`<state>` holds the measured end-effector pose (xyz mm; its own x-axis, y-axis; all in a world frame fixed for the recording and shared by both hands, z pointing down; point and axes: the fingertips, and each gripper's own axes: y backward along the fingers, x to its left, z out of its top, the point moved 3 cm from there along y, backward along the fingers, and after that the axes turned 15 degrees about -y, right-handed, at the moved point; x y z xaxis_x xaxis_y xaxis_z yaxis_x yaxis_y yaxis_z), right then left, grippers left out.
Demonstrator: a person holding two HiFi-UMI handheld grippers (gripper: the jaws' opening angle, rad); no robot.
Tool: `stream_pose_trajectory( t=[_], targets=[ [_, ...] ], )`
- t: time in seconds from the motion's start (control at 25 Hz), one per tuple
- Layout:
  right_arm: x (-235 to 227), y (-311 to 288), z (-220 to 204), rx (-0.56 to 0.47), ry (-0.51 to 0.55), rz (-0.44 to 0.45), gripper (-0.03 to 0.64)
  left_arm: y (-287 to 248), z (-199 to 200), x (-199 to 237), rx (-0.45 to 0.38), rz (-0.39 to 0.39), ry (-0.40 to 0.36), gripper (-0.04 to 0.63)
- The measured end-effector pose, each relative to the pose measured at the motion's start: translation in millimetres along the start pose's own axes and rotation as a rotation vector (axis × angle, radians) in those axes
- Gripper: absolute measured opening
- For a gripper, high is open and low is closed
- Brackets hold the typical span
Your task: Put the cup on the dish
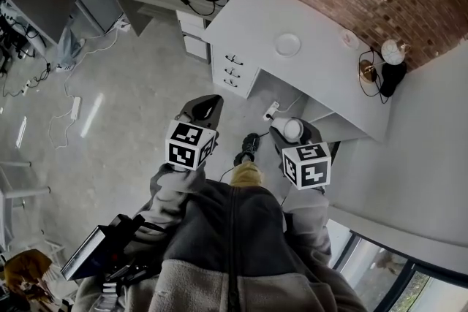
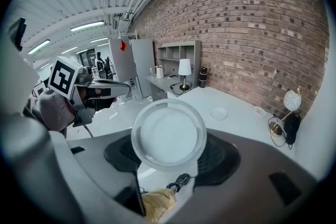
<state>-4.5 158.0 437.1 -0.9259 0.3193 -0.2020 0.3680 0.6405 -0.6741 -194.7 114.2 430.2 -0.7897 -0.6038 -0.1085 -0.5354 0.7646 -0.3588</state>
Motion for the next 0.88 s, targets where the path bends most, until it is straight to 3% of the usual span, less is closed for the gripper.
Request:
stream_pose_trajectory(
  t=[0.64, 0.88],
  targets=[
    [-120, -73, 89, 0.058, -0.011, 0.017, 0.258, -158, 54, 20, 0.054, -0.02, 0.019, 0.006],
    [-159, -103, 123, 0.062, -0.032, 0.037, 0.258, -211, 76, 45, 0.088, 0.009, 0.002, 0.005]
  ],
)
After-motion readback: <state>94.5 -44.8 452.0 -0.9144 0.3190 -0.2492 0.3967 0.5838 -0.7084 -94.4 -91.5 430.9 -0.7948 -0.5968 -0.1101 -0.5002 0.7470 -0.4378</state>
